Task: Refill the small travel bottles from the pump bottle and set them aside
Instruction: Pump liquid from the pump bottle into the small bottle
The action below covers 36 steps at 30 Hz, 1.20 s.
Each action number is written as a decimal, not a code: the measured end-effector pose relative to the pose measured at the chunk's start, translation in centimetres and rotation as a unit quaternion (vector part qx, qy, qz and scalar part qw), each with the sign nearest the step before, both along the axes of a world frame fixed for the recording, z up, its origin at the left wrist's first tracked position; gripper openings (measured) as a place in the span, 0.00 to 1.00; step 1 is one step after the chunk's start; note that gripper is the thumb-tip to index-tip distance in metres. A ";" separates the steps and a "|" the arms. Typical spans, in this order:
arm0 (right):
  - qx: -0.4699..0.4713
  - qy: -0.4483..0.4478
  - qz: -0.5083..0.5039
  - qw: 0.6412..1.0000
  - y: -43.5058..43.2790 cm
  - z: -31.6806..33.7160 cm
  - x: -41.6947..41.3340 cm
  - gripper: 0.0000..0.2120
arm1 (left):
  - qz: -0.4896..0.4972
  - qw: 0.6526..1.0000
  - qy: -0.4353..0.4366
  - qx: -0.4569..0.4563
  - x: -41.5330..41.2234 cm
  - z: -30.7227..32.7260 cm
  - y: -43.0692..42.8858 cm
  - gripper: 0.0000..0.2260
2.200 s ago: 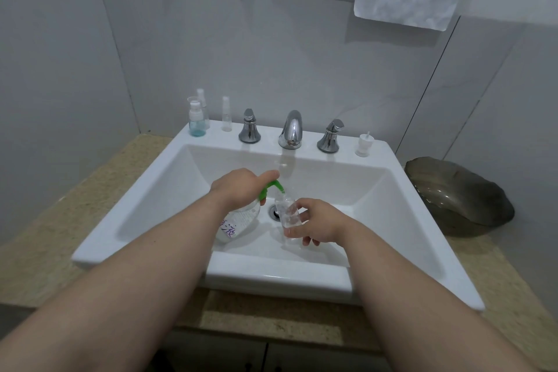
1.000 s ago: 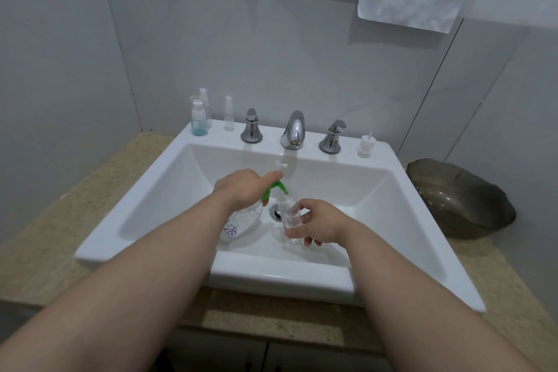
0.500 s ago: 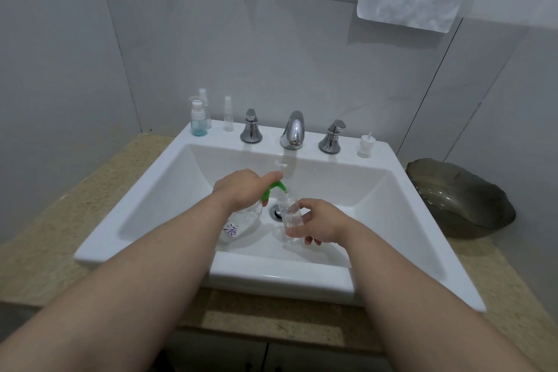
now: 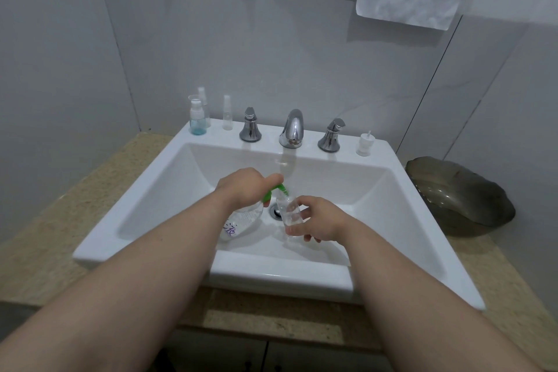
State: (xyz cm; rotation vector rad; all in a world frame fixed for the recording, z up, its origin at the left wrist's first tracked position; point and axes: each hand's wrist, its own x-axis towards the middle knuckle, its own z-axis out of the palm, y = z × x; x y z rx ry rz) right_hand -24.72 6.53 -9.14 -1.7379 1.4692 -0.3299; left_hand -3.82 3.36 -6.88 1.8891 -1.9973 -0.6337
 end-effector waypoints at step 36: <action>0.013 0.002 0.008 1.000 0.1 0.0 0.1 0.23 | -0.009 1.000 -0.023 -0.008 -0.2 0.0 0.0 0.25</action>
